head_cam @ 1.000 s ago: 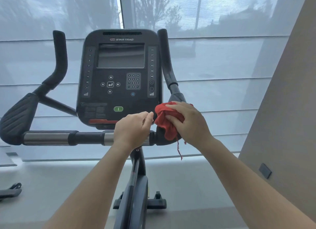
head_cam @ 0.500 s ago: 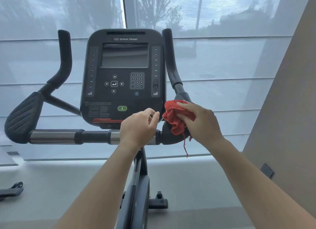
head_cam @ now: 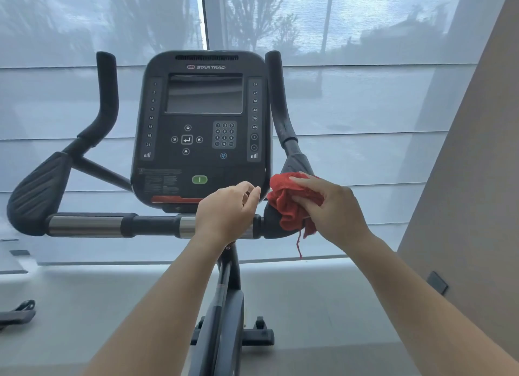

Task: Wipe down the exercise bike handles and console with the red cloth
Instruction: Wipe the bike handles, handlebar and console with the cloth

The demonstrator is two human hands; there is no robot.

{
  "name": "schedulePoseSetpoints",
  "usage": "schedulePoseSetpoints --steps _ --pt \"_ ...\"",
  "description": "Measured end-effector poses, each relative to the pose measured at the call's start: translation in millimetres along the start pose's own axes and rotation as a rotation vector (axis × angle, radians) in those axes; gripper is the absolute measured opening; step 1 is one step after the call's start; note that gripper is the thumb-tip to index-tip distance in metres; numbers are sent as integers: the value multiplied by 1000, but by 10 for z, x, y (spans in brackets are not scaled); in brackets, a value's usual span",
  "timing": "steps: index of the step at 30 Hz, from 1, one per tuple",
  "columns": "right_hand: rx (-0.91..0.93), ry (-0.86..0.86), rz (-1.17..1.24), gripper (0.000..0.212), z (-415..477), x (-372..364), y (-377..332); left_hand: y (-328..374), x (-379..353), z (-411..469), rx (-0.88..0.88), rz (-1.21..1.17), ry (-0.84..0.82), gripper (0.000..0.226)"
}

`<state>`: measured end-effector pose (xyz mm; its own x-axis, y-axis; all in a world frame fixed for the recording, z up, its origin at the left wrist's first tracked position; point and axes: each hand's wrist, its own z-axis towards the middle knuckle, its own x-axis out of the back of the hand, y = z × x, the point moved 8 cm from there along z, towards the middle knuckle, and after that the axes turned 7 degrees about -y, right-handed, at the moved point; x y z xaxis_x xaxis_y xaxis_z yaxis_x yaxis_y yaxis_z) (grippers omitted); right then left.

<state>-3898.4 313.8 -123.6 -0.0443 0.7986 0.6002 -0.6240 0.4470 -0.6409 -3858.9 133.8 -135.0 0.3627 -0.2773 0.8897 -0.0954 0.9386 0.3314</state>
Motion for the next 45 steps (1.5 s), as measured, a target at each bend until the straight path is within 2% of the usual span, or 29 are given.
schedulePoseSetpoints --steps 4,6,11,18,24,31,33,36,39,45 --pt "40 18 27 33 115 121 11 -53 21 137 -16 -316 -76 30" --pt "41 71 8 32 228 219 47 -23 137 243 -46 -352 -47 30" --pt "33 67 -33 29 549 289 183 123 284 632 -115 -265 -4 27" --pt "63 92 44 27 1172 316 428 53 131 1273 -107 -178 -21 28" --pt "181 89 57 30 1817 289 454 -96 62 1825 -51 -81 3 31" --pt "266 205 46 34 2379 273 471 -287 -130 2344 -36 -22 21 26" --pt "262 176 83 36 2390 194 521 -318 -224 2450 -66 52 19 34" --pt "280 136 98 36 2329 120 561 -391 -422 2561 -75 223 -74 57" --pt "270 131 116 33 2347 177 550 -478 -565 2595 -69 332 -132 66" --pt "245 182 130 32 2308 164 549 -585 -659 2603 -103 379 -76 82"
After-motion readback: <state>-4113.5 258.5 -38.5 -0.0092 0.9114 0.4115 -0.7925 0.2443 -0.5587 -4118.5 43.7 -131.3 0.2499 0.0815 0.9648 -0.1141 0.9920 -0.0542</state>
